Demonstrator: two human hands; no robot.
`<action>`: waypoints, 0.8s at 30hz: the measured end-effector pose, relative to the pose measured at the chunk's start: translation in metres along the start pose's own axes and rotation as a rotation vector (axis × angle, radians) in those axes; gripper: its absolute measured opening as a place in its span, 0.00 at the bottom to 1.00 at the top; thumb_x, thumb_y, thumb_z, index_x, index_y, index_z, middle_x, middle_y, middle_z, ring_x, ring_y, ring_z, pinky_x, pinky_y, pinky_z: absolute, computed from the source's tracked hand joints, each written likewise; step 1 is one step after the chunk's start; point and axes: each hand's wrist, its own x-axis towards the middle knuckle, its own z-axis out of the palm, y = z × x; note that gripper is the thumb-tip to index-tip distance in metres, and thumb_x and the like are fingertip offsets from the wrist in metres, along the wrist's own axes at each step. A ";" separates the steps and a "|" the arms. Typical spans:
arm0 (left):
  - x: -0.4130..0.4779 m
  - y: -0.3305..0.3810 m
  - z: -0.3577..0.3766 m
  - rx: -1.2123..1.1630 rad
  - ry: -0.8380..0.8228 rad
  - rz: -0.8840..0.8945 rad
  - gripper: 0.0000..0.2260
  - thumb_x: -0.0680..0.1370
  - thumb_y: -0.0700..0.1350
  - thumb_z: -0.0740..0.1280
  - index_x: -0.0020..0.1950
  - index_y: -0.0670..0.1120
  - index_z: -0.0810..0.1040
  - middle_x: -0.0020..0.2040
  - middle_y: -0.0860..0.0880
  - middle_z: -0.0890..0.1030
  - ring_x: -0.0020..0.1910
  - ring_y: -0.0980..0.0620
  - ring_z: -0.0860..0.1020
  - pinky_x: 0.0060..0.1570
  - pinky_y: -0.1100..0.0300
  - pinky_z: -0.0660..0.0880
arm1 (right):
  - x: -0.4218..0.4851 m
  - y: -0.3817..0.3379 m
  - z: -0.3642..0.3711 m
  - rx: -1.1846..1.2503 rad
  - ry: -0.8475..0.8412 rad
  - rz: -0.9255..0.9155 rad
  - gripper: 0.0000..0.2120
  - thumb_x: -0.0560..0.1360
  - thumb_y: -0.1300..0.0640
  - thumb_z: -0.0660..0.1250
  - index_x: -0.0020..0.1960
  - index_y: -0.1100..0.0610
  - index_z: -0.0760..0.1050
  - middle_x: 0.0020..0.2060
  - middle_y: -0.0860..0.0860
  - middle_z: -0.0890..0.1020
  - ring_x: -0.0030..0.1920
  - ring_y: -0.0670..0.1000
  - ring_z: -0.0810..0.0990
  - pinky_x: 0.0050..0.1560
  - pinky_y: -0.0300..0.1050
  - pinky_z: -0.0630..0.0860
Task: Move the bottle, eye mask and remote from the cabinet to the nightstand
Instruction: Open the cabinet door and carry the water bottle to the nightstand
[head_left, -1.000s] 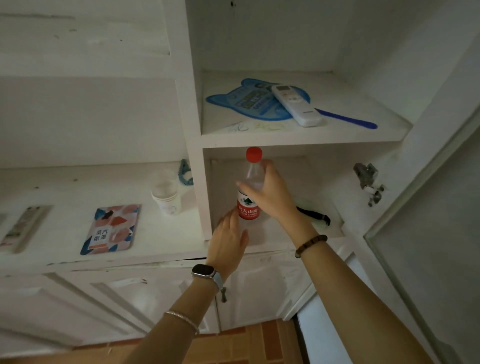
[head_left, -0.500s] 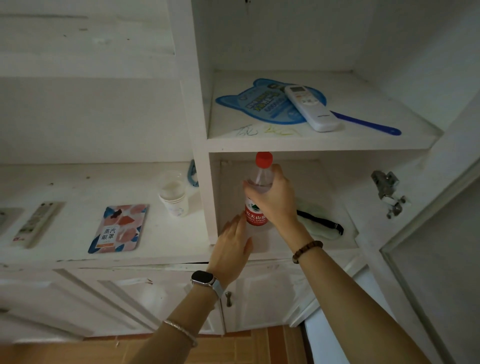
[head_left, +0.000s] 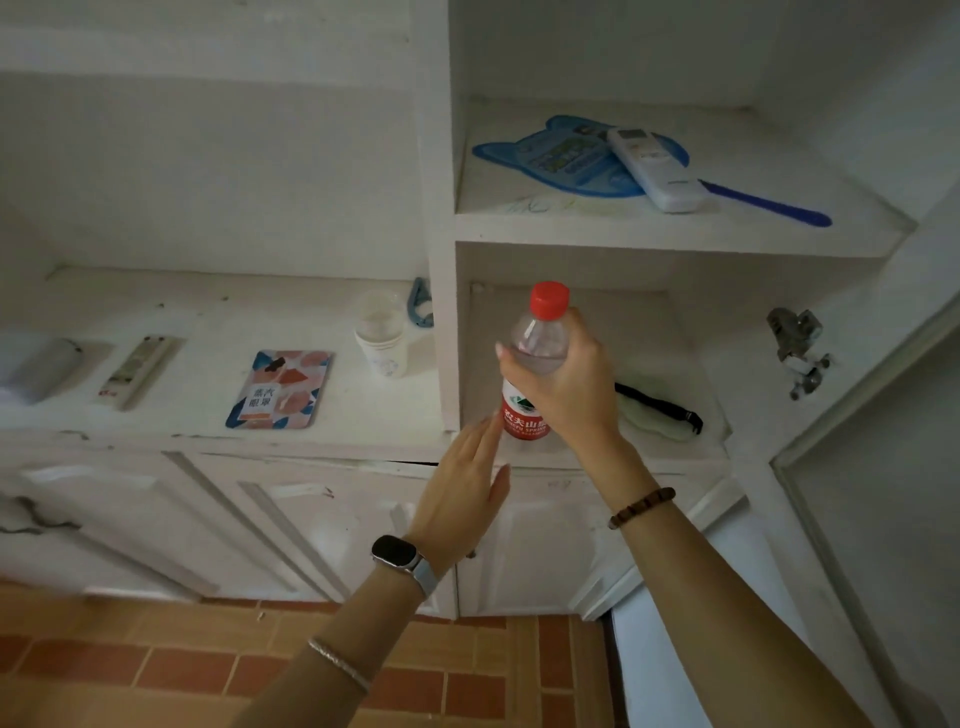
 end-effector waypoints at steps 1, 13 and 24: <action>-0.009 0.000 -0.004 0.006 0.005 0.002 0.26 0.81 0.47 0.59 0.77 0.46 0.53 0.76 0.46 0.61 0.74 0.51 0.59 0.74 0.59 0.51 | -0.005 -0.006 -0.001 0.006 -0.018 -0.017 0.19 0.68 0.41 0.72 0.52 0.50 0.73 0.41 0.44 0.81 0.40 0.44 0.81 0.43 0.40 0.80; -0.134 -0.022 -0.070 0.188 0.066 -0.050 0.24 0.82 0.48 0.52 0.76 0.42 0.56 0.75 0.44 0.63 0.74 0.49 0.61 0.73 0.59 0.50 | -0.080 -0.097 0.033 0.145 -0.208 -0.173 0.23 0.68 0.44 0.74 0.57 0.52 0.73 0.45 0.43 0.79 0.43 0.43 0.78 0.44 0.24 0.71; -0.324 -0.040 -0.147 0.311 0.158 -0.340 0.24 0.82 0.51 0.51 0.77 0.44 0.55 0.74 0.46 0.64 0.73 0.50 0.60 0.73 0.60 0.46 | -0.208 -0.223 0.105 0.316 -0.490 -0.294 0.22 0.68 0.42 0.73 0.55 0.50 0.71 0.44 0.43 0.80 0.45 0.44 0.80 0.47 0.36 0.79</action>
